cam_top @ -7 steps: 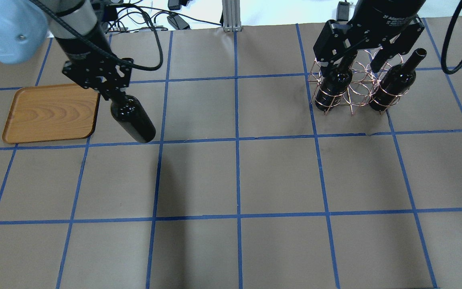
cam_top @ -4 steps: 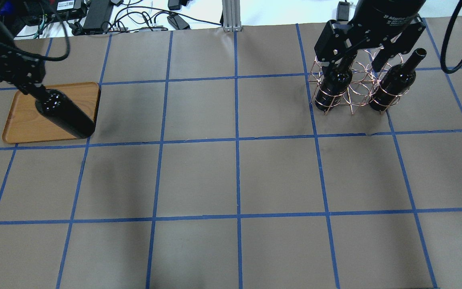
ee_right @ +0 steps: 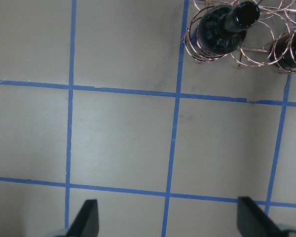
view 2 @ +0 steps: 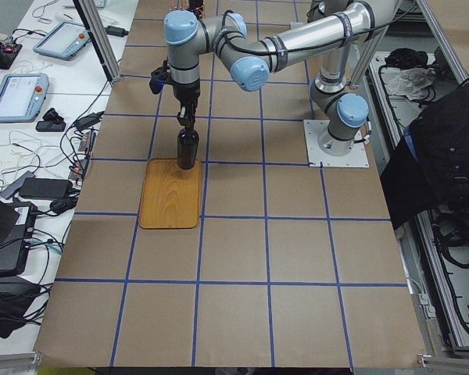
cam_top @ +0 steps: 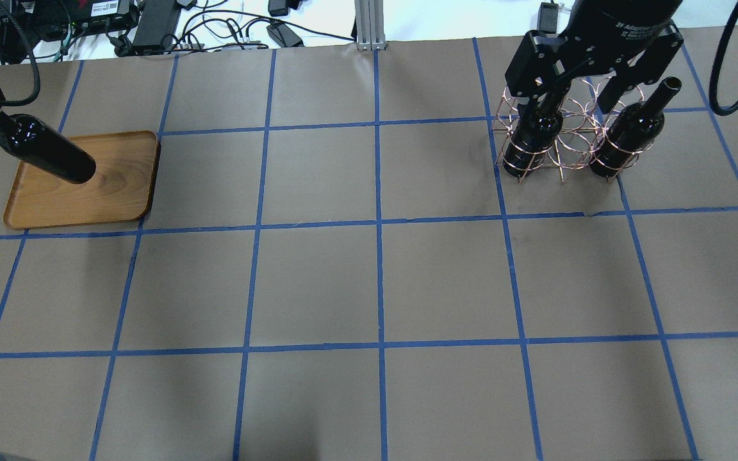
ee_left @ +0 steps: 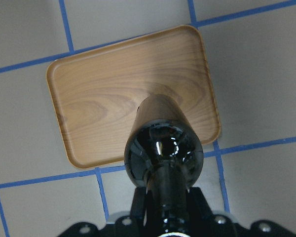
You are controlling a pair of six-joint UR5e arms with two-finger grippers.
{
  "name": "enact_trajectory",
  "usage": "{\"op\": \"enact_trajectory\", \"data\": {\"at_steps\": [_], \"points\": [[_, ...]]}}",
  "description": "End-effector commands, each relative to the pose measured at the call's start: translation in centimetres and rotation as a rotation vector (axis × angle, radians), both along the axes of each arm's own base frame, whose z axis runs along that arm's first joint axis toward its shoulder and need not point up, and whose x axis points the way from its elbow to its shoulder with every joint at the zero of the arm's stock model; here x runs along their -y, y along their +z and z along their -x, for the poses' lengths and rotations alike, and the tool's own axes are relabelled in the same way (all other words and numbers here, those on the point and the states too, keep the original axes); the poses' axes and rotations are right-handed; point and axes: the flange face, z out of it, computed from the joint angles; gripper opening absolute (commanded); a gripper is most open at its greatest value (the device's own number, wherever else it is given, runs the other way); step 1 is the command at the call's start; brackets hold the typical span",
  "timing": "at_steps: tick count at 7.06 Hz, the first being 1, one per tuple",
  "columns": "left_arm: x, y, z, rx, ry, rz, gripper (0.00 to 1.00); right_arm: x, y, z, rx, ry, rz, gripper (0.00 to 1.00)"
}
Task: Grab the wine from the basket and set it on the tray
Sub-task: 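Carry the bottle with the left gripper and lay it on the tray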
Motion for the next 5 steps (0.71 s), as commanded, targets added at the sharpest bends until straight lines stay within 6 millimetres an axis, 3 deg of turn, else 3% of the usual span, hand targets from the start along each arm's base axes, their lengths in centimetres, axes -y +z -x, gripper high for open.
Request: {"op": "enact_trajectory", "data": {"at_steps": [1,2,5], "points": [[0.9,-2.6,-3.8,-0.011,0.037,-0.015,0.0,0.0,0.0,0.1,0.0,0.001,0.0,1.0],[0.8,-4.1,-6.3,-0.049,0.066,-0.02,0.0,0.0,0.0,0.1,0.0,0.001,0.0,1.0],[1.3,-5.4,-6.5,-0.072,0.069,-0.027,0.0,0.1,-0.1,0.1,0.001,0.001,-0.001,1.0]]}}
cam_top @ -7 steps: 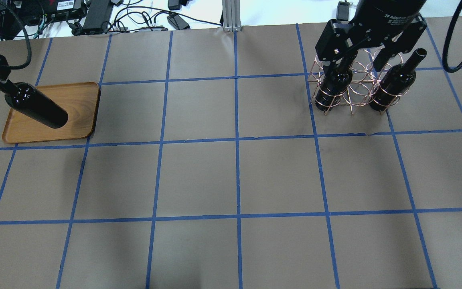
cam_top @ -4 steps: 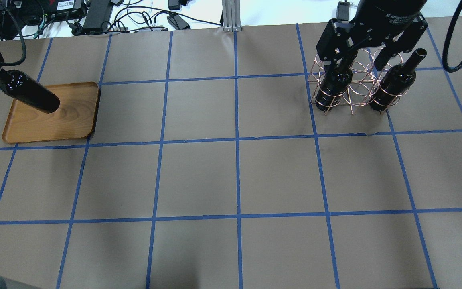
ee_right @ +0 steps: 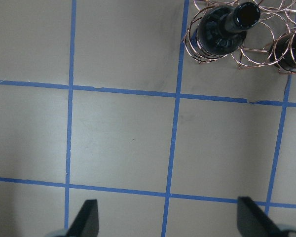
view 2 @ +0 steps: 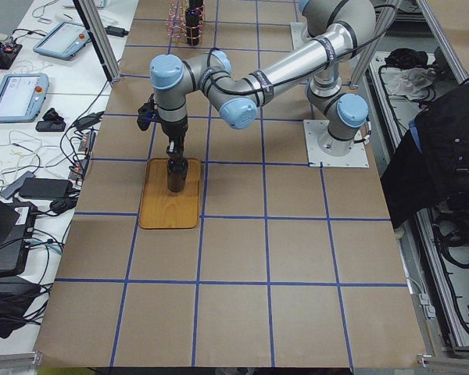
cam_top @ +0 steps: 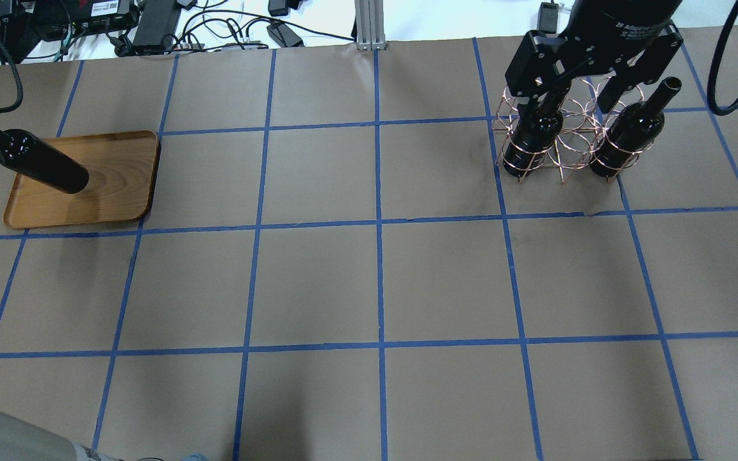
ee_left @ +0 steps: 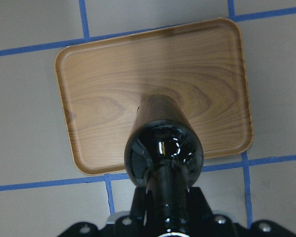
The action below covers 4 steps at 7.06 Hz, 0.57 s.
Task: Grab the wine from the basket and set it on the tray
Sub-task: 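Carry the bottle with the left gripper and lay it on the tray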
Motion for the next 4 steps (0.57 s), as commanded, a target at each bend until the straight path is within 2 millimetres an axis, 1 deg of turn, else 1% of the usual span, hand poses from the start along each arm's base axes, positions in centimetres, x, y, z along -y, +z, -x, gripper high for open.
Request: {"op": "enact_trajectory", "data": {"at_steps": [1,3,4], "points": [[0.68,-1.2,-0.55,-0.006,0.0,0.002,0.0,-0.03,0.06,0.05,0.0,-0.001,0.001,1.0],[1.05,-1.56,-0.66,-0.003,-0.001,0.009,0.0,-0.05,0.04,0.07,-0.001,0.001,0.0,1.0],[1.09,-1.37,-0.56,-0.001,-0.003,0.013,0.16,0.08,0.0,0.22,-0.001,-0.001,0.001,1.0]]}}
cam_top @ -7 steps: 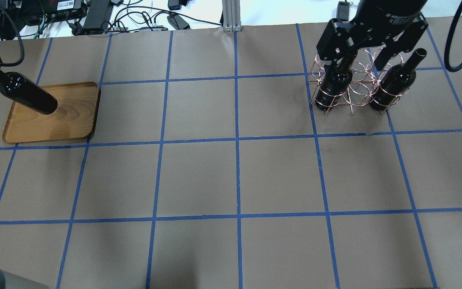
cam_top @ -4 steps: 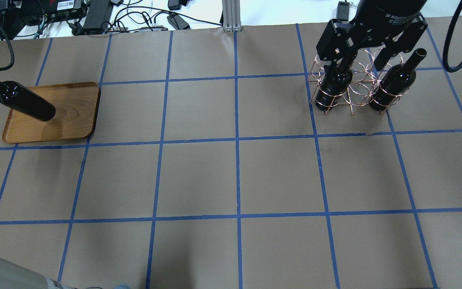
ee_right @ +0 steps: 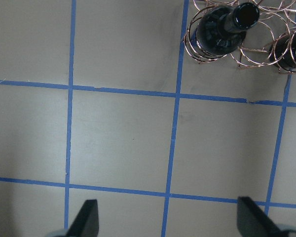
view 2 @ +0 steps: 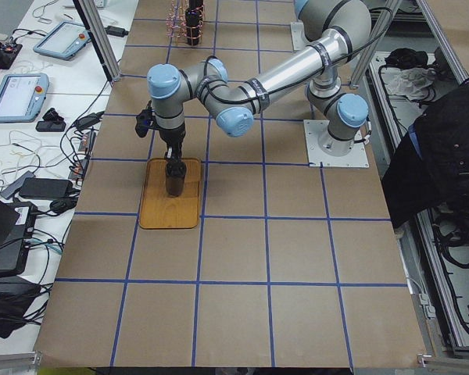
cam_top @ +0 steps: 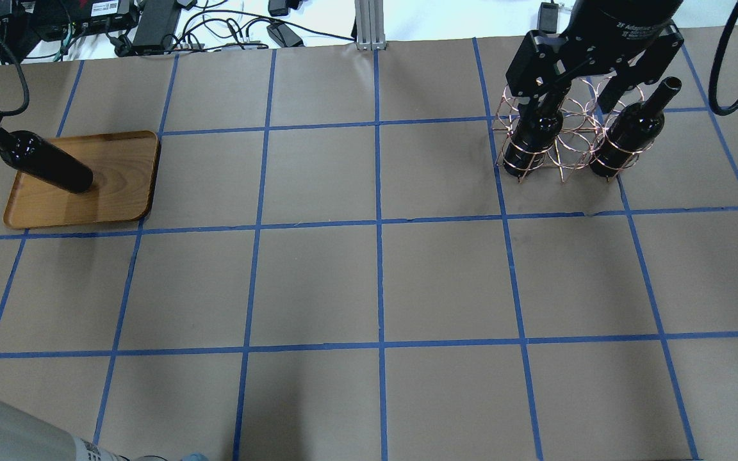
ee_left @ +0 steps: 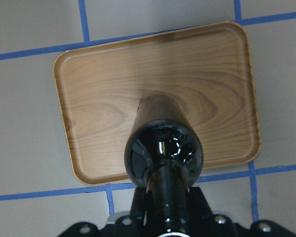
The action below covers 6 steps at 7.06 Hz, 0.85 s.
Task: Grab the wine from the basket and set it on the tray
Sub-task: 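Open the left gripper and lift it away from the bottle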
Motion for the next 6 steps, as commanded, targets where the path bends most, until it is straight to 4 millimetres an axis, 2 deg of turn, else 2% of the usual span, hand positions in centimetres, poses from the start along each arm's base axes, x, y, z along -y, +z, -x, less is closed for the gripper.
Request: {"op": "enact_trajectory", "data": {"at_steps": [1,3,4,5,6], "points": [[0.2,-0.1,0.0,-0.002,-0.003,0.004,0.99,0.1,0.0,0.5,0.001,-0.009,0.001,1.0],[0.2,0.1,0.0,0.001,-0.006,0.004,1.0,0.2,0.0,1.0,0.004,-0.019,-0.002,1.0],[-0.2,1.0,0.2,0.008,-0.005,0.012,1.0,0.3,0.0,1.0,0.004,-0.02,0.0,1.0],[-0.7,2.3,0.7,0.016,-0.003,0.021,1.0,0.3,0.0,1.0,0.004,-0.02,0.0,1.0],[-1.1,4.0,2.9,0.02,-0.018,0.023,1.0,0.3,0.0,1.1,0.002,-0.022,0.0,1.0]]}}
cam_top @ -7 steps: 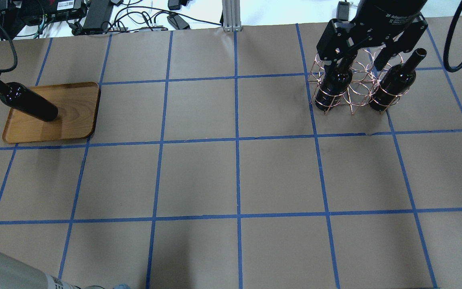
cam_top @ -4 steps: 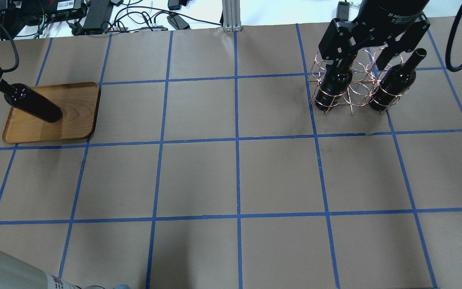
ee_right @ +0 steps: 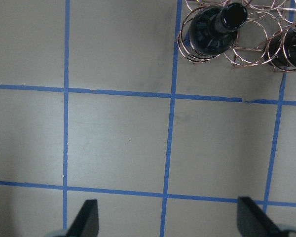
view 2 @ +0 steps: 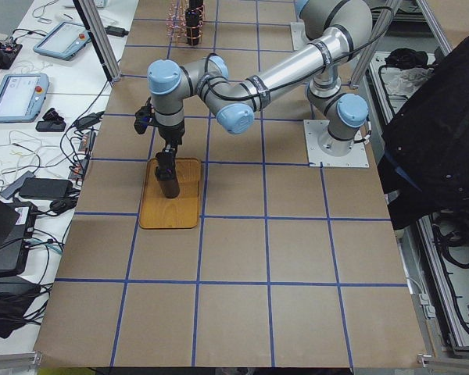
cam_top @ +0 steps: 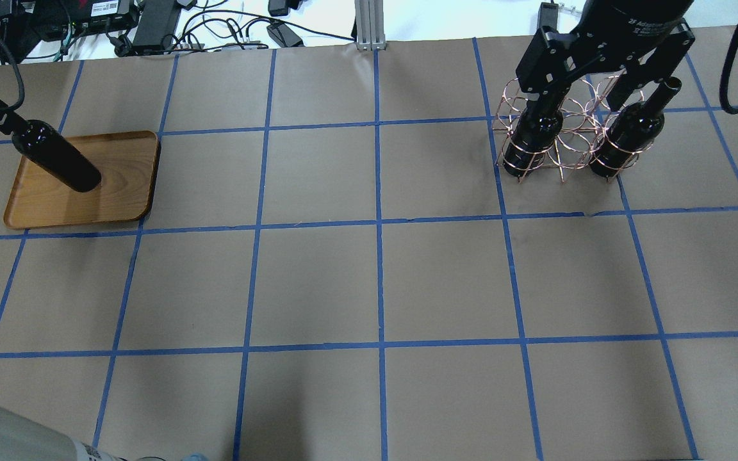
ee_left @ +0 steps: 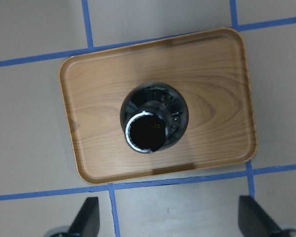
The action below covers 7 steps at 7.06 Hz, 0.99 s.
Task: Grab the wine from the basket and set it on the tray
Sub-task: 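Open the left gripper and lift it away from the bottle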
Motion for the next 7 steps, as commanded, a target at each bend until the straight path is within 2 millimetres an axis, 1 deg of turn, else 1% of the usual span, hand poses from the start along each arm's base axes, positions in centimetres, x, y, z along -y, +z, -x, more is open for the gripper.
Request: {"op": "enact_trajectory", "data": {"at_steps": [1,2,3,4,5,6,7], "points": [[-1.5,3.6,4.6,-0.011,-0.006,-0.021,1.0,0.0,0.0,0.1,-0.001,-0.002,0.0,1.0],[-2.6,4.9,7.5,-0.031,0.015,-0.048,1.0,0.0,0.0,0.1,0.0,-0.002,0.0,1.0],[-3.5,6.6,11.4,-0.046,0.089,-0.057,1.0,0.0,0.0,0.2,-0.003,-0.002,0.0,1.0],[-3.7,7.7,16.5,-0.048,0.202,-0.046,1.0,0.1,-0.1,0.2,-0.003,-0.002,-0.001,1.0],[-4.2,8.8,22.3,-0.047,0.258,-0.028,1.0,0.1,-0.1,0.2,-0.001,-0.002,-0.001,1.0],[-4.9,9.7,26.9,-0.079,0.256,-0.012,1.0,0.1,-0.1,0.2,-0.001,-0.002,-0.001,1.0],[-6.5,11.3,29.5,-0.092,0.218,0.001,1.0,0.0,0.1,0.2,-0.003,-0.002,0.002,1.0]]}}
